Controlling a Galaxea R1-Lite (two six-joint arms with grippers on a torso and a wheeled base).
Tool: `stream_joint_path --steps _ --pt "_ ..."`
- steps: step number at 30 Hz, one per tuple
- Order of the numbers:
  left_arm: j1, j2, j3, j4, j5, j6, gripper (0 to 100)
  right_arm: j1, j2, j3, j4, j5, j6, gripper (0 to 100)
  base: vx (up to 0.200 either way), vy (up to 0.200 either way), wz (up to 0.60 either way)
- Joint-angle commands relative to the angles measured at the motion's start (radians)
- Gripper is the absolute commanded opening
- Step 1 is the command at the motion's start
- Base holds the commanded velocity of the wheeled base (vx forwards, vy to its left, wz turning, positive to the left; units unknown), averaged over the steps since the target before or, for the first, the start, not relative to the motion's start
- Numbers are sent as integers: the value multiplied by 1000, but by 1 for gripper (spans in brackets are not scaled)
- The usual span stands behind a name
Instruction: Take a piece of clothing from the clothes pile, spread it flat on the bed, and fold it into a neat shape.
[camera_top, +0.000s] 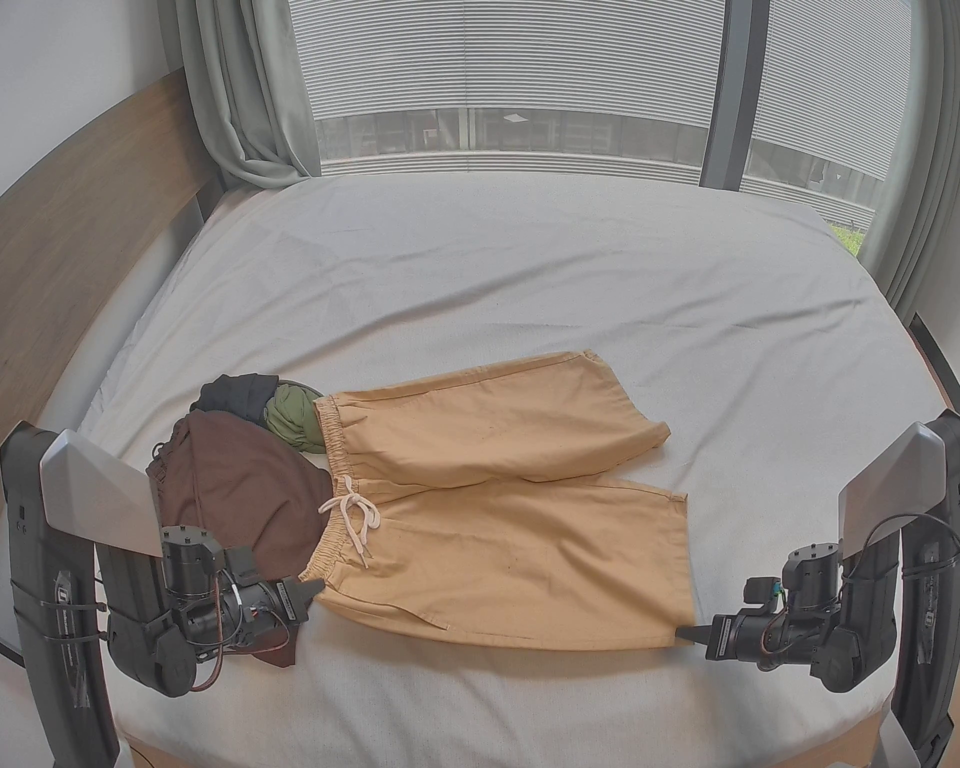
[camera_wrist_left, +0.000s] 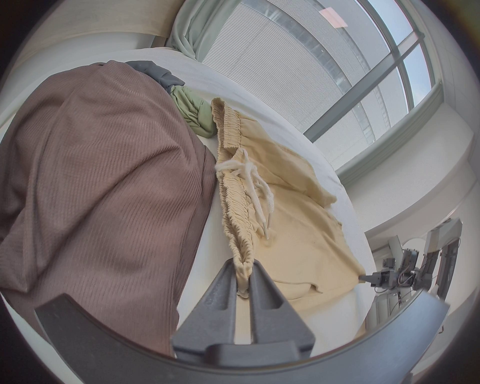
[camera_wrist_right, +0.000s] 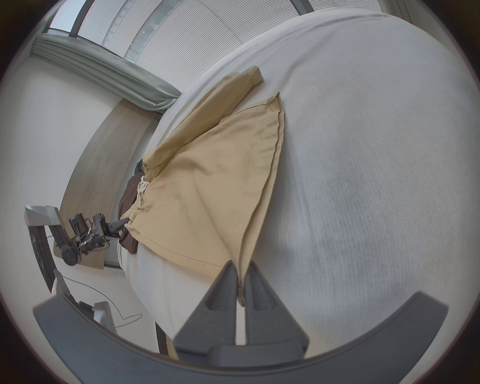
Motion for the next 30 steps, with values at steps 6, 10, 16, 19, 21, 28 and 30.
stream_joint_path --steps 6,10,16,19,21,28,30 --pt "12 -16 91 1 3 51 0 -7 10 51 1 0 -52 0 0 0 0" --pt "26 -11 122 1 3 103 0 -7 8 65 1 0 -57 0 0 0 0" --pt "37 -11 151 1 1 130 0 -8 12 80 1 0 -89 0 0 0 0" --pt "46 -11 154 1 1 130 0 -7 12 80 1 0 -90 0 0 0 0" --pt "48 -10 161 1 -2 130 0 -8 12 80 1 0 -90 0 0 0 0" --pt "46 -7 168 1 -2 130 0 -8 12 75 1 -2 -90 0 0 0 0" --pt "46 -5 170 1 -2 130 0 -8 13 74 1 -2 -90 0 0 0 0"
